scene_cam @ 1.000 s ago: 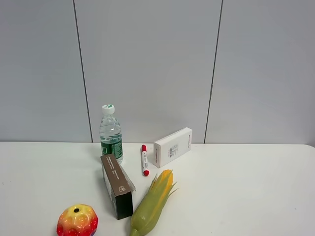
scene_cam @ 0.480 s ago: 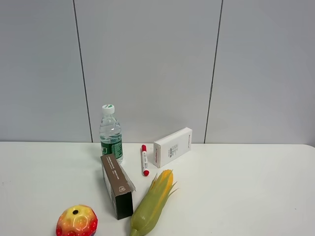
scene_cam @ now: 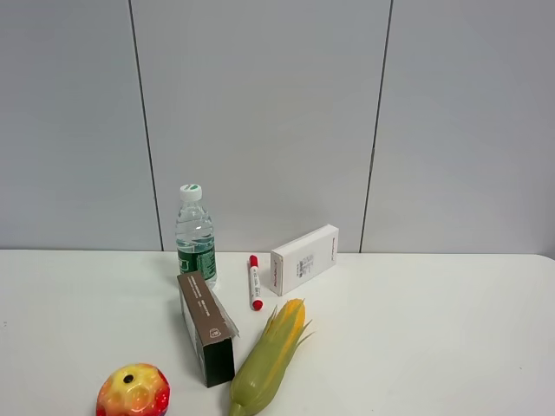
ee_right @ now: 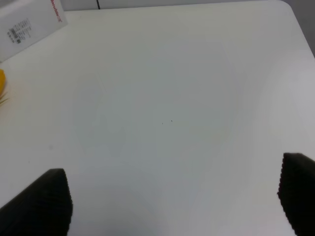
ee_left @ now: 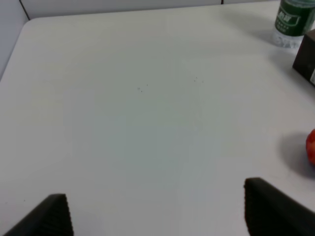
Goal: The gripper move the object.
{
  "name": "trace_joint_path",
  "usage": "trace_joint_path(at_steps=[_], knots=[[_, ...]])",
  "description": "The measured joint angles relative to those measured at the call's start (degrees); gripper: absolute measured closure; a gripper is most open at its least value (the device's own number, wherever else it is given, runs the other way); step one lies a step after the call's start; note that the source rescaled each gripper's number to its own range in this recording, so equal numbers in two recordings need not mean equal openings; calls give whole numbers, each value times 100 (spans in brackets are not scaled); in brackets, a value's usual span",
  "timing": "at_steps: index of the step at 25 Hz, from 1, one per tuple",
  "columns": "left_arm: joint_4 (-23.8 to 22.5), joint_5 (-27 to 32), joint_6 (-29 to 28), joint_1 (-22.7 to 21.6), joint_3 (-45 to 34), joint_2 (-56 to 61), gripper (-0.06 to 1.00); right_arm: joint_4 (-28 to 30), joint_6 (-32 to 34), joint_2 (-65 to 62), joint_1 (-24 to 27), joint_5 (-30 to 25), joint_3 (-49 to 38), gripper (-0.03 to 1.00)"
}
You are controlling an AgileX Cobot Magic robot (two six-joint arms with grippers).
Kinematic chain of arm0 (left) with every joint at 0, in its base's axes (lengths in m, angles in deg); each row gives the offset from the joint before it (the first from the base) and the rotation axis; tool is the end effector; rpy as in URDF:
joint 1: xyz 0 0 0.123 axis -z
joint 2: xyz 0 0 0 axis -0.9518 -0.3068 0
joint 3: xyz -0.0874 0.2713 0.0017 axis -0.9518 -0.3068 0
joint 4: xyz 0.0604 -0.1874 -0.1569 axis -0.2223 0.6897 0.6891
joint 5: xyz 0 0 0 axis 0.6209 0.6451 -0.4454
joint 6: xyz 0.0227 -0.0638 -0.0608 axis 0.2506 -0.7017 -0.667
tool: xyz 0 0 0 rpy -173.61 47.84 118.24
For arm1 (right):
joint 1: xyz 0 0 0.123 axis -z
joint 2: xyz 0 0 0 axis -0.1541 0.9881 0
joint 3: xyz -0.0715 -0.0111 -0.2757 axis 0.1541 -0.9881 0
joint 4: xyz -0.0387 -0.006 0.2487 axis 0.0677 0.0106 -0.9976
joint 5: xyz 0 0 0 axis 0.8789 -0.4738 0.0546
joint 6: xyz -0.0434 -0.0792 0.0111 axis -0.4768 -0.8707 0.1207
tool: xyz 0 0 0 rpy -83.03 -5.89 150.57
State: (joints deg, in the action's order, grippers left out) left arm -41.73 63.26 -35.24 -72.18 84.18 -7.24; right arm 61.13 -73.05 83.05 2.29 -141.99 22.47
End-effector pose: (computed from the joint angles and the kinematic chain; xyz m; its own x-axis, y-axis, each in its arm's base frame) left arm -0.0048 0.0053 0.2746 -0.4616 -0.0428 -0.8861 -0.0719 0.9974 -0.0107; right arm -0.0038 -0.0119 0.2757 -0.4611 0.0144 -0.8872 0.0286 0.9996 0.0014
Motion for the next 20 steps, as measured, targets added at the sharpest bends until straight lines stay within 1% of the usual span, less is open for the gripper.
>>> trace_joint_path(at_steps=[20], knots=[[0, 0, 0, 0, 0, 0, -6, 0, 0, 0, 0, 0, 0, -3]])
